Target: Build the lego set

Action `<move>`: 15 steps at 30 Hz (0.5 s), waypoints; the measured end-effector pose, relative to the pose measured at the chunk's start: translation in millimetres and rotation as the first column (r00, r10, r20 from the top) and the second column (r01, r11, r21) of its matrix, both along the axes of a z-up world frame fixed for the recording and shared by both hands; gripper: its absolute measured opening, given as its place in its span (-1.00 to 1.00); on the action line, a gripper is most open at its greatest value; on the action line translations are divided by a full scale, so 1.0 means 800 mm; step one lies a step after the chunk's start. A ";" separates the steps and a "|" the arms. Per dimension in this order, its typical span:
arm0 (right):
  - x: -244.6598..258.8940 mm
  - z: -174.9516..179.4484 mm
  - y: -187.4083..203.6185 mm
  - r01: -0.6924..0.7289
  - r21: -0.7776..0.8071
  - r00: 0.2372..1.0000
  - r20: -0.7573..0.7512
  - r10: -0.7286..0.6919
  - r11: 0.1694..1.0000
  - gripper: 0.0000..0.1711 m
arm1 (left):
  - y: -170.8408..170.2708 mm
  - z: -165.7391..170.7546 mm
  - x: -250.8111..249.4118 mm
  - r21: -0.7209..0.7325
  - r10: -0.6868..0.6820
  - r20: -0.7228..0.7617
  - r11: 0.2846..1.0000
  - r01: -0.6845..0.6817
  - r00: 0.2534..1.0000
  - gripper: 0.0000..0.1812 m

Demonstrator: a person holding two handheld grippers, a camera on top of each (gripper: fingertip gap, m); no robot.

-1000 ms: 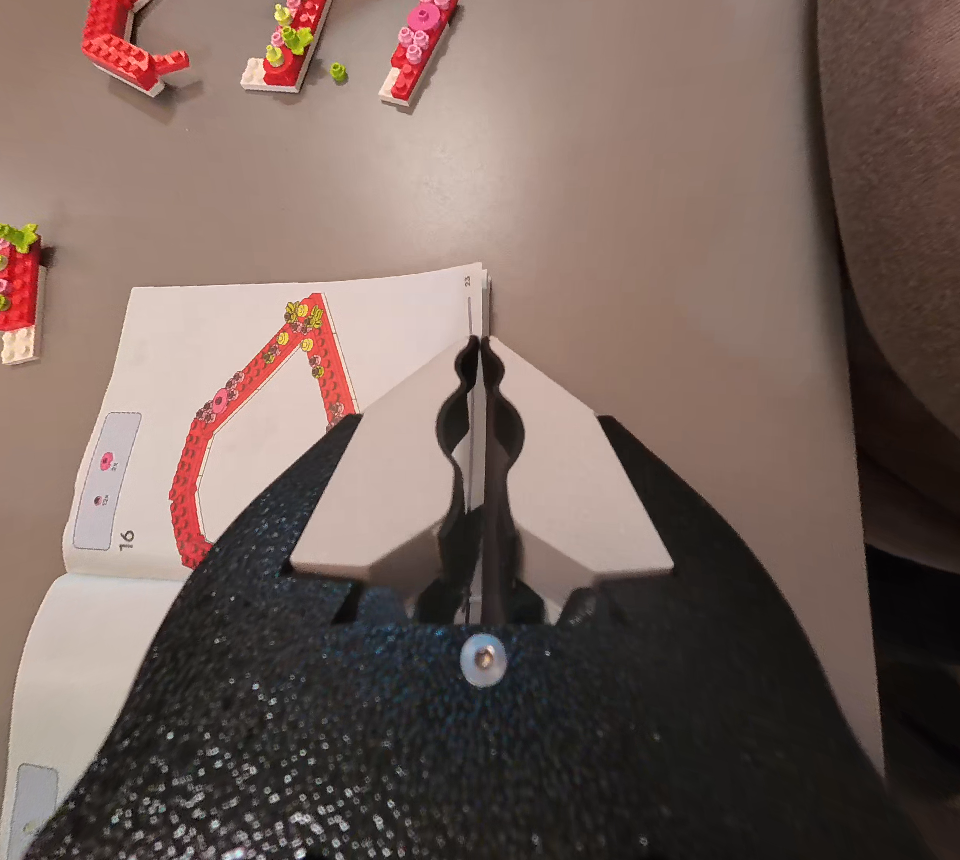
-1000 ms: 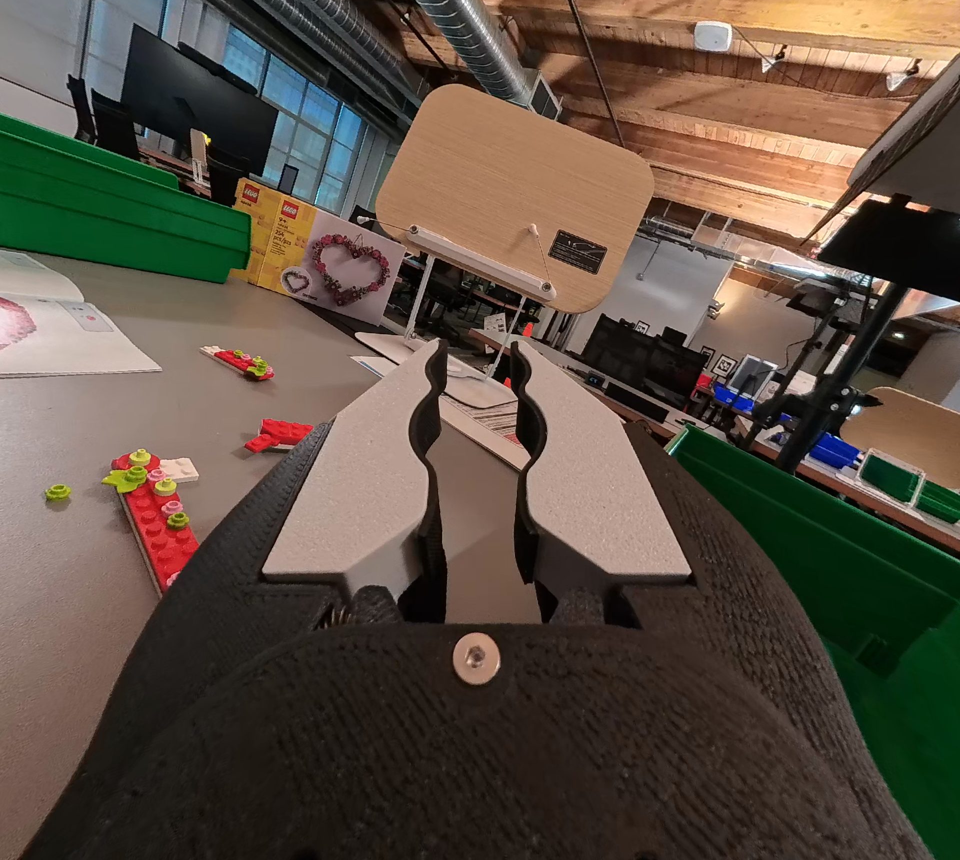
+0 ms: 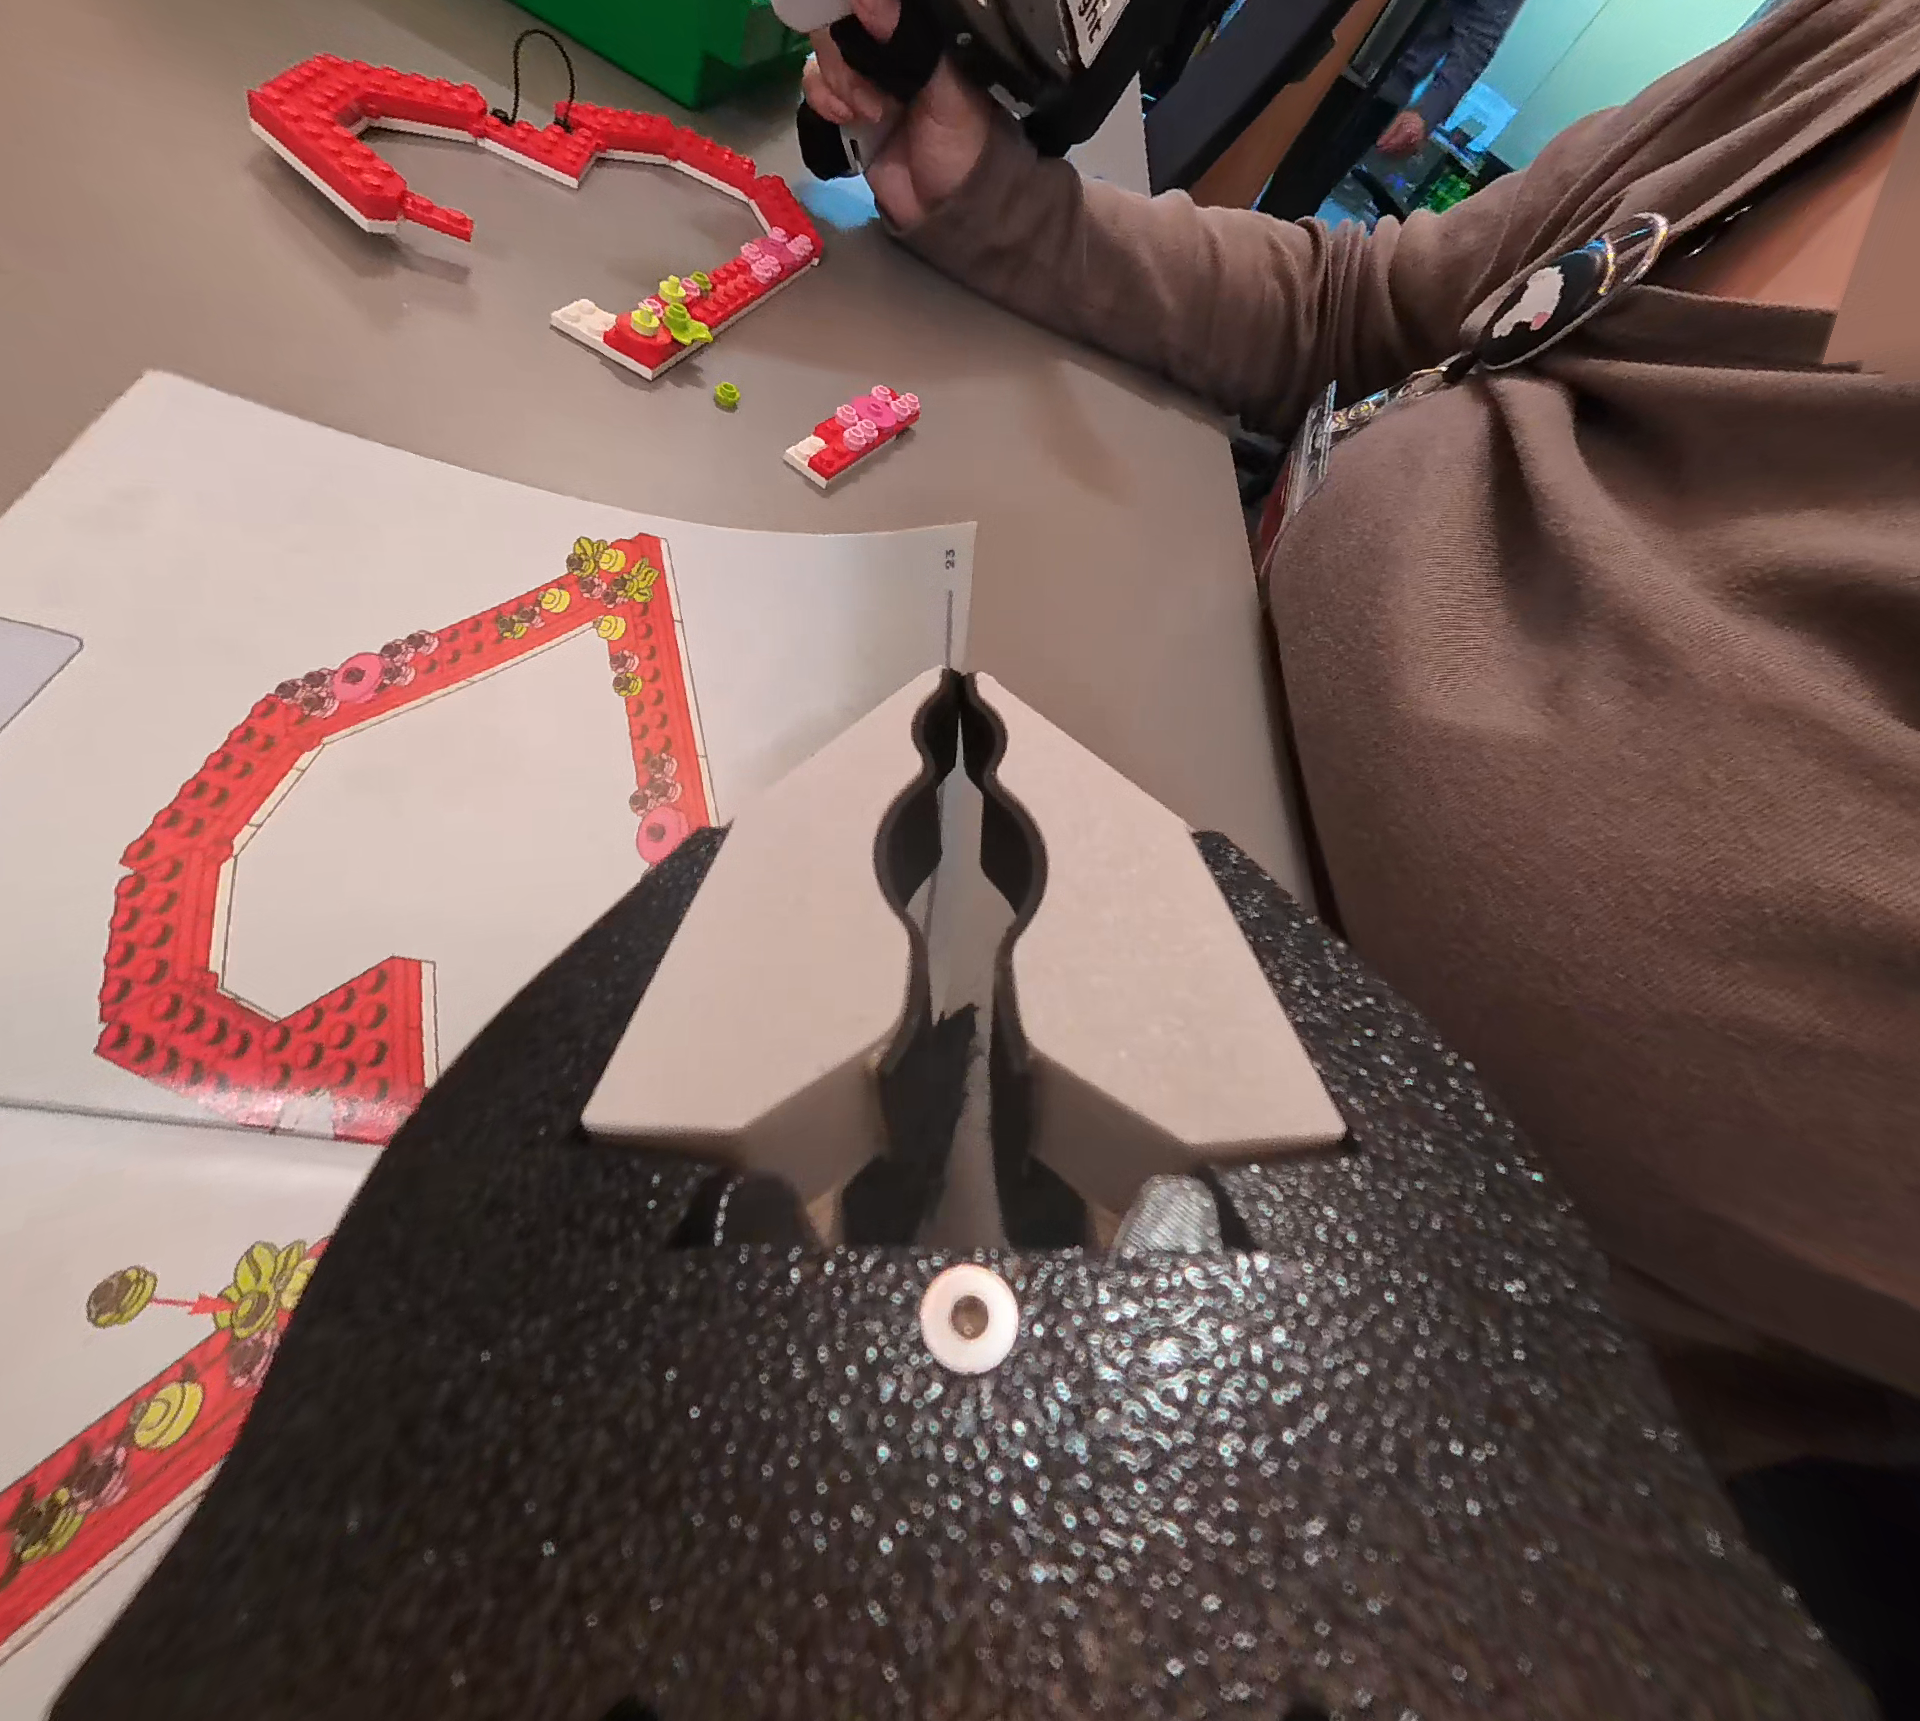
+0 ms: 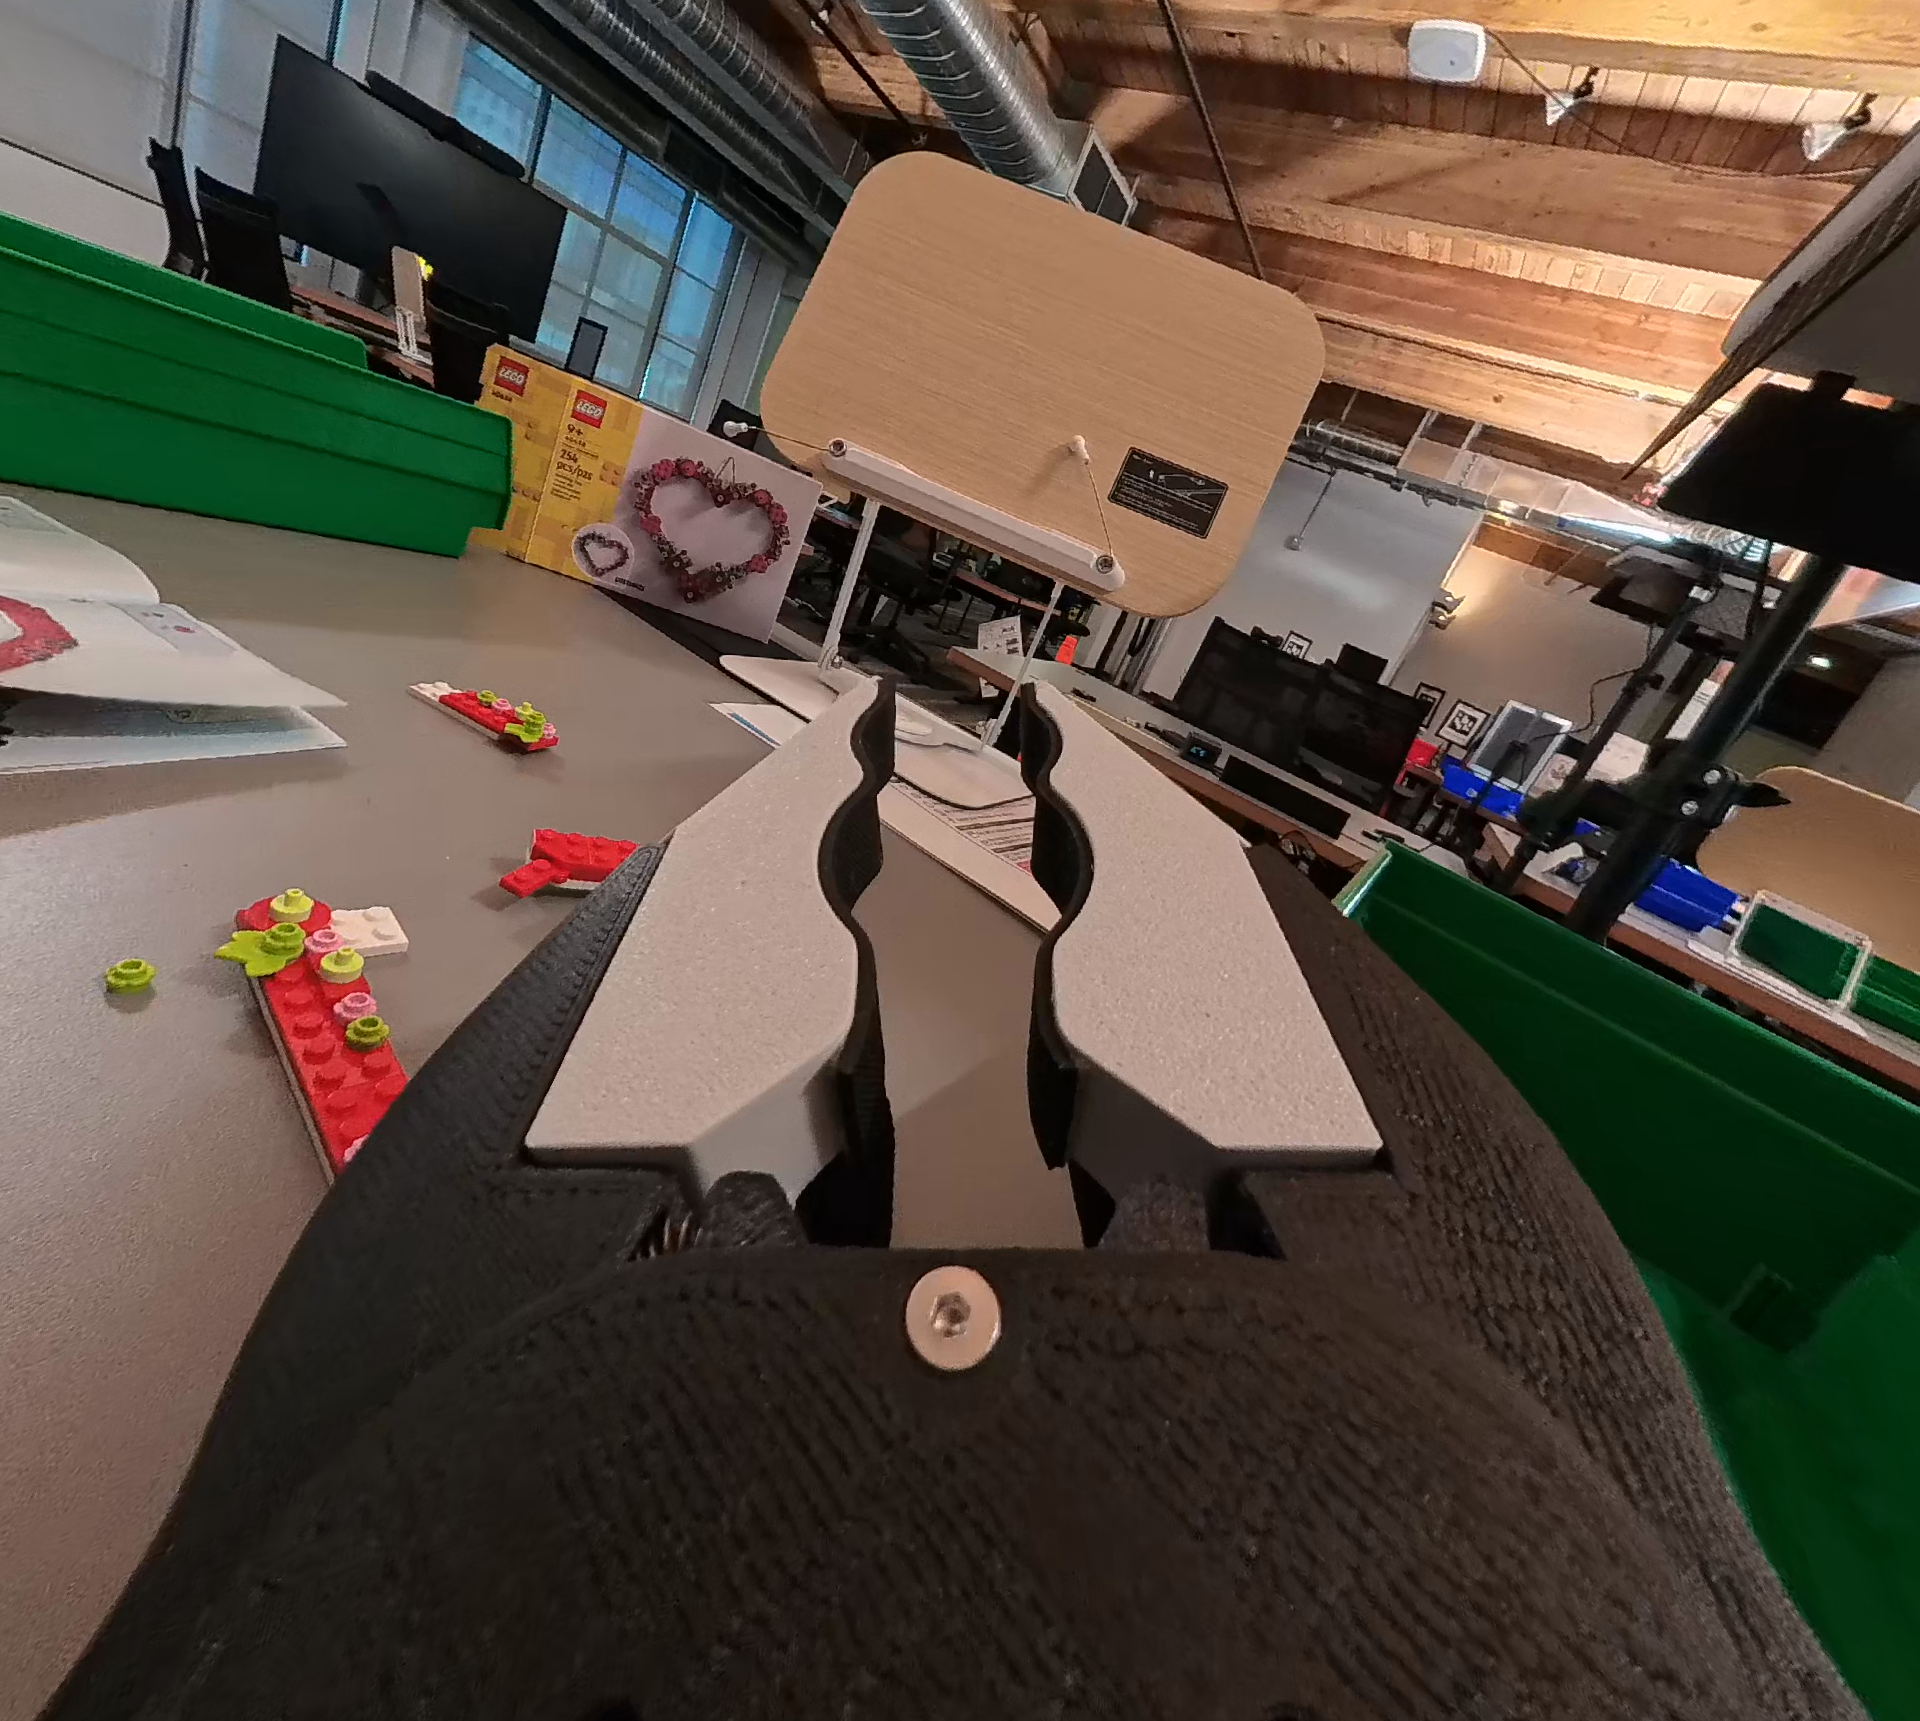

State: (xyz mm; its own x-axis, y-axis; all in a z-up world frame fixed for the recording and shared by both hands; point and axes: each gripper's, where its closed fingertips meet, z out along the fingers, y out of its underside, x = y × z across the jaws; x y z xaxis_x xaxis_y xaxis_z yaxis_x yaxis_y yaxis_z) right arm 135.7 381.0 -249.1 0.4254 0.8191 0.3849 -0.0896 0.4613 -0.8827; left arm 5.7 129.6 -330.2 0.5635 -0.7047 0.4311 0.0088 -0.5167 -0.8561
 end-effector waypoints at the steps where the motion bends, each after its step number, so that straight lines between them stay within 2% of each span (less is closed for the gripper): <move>1: 0.000 0.000 0.000 0.000 0.000 1.000 0.000 0.000 1.000 -0.74 | 0.001 0.000 0.000 -0.005 -0.001 0.005 1.000 0.001 1.000 -1.00; 15: -0.001 -0.001 0.000 -0.004 -0.001 1.000 0.007 0.004 1.000 -0.74 | -0.002 -0.002 0.004 -0.103 -0.053 0.095 0.993 0.063 0.994 -1.00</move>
State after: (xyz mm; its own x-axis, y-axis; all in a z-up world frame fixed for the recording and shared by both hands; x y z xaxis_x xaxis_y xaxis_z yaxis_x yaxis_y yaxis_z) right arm 135.3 380.9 -250.3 0.4199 0.8211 0.3865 -0.0853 0.4597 -0.8840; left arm 8.5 128.4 -331.7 0.4772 -0.6831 0.5529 0.0524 -0.6059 -0.7938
